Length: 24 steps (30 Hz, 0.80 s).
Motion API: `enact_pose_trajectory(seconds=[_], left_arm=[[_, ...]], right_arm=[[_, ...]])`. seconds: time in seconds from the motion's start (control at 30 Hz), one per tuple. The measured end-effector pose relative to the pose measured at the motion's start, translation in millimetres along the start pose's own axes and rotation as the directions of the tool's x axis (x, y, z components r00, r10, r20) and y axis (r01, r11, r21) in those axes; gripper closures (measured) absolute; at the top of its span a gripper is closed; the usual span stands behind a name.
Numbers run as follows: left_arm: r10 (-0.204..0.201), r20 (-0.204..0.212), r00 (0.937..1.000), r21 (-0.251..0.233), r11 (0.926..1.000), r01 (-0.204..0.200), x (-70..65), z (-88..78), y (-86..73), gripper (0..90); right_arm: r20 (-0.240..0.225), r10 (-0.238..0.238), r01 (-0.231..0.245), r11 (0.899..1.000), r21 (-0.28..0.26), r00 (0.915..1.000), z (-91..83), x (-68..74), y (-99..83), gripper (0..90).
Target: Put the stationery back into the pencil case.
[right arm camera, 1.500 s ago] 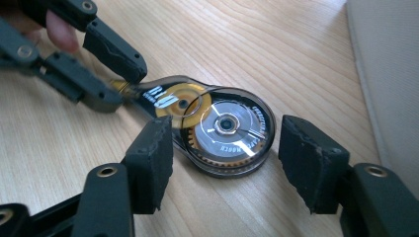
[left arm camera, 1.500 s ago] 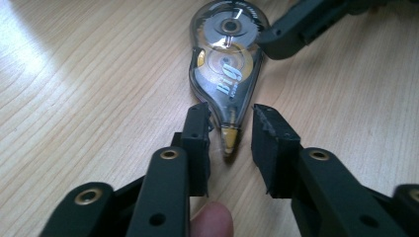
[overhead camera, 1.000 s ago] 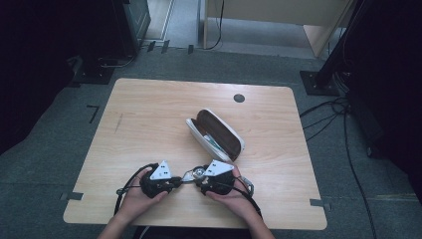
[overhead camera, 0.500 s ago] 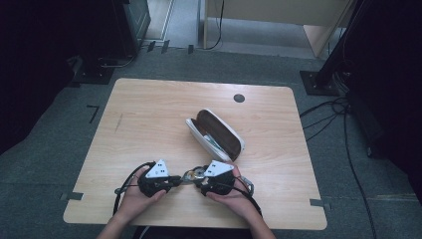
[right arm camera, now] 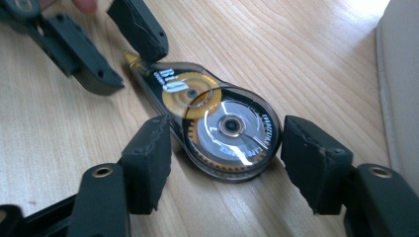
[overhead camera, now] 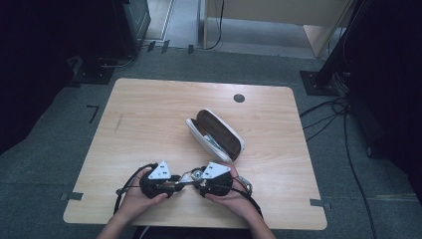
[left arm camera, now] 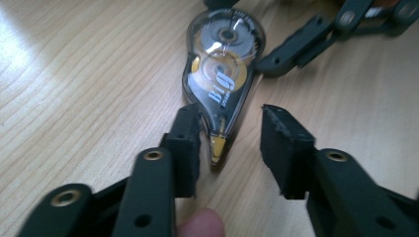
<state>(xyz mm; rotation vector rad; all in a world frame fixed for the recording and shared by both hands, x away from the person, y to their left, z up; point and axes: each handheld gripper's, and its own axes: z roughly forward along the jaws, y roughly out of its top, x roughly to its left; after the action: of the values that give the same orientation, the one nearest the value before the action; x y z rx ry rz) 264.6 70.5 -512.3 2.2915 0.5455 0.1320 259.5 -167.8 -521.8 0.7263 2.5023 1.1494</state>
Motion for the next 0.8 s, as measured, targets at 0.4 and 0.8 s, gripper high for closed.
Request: enact_pose_trajectory(seconds=[0.4,0.8], left_arm=[[0.055,-0.007,0.9985,-0.013,0.9984,-0.055,-1.9,1.6,-1.7,53.7],[0.077,-0.011,0.997,-0.007,0.997,-0.077,-5.6,3.1,-1.1,48.3]], right_arm=[[-0.067,0.001,-0.001,1.0,-0.004,0.9977,-2.6,0.9,-1.9,54.3],[-0.078,0.002,-0.003,1.0,-0.004,0.997,-3.0,3.0,-1.9,60.1]])
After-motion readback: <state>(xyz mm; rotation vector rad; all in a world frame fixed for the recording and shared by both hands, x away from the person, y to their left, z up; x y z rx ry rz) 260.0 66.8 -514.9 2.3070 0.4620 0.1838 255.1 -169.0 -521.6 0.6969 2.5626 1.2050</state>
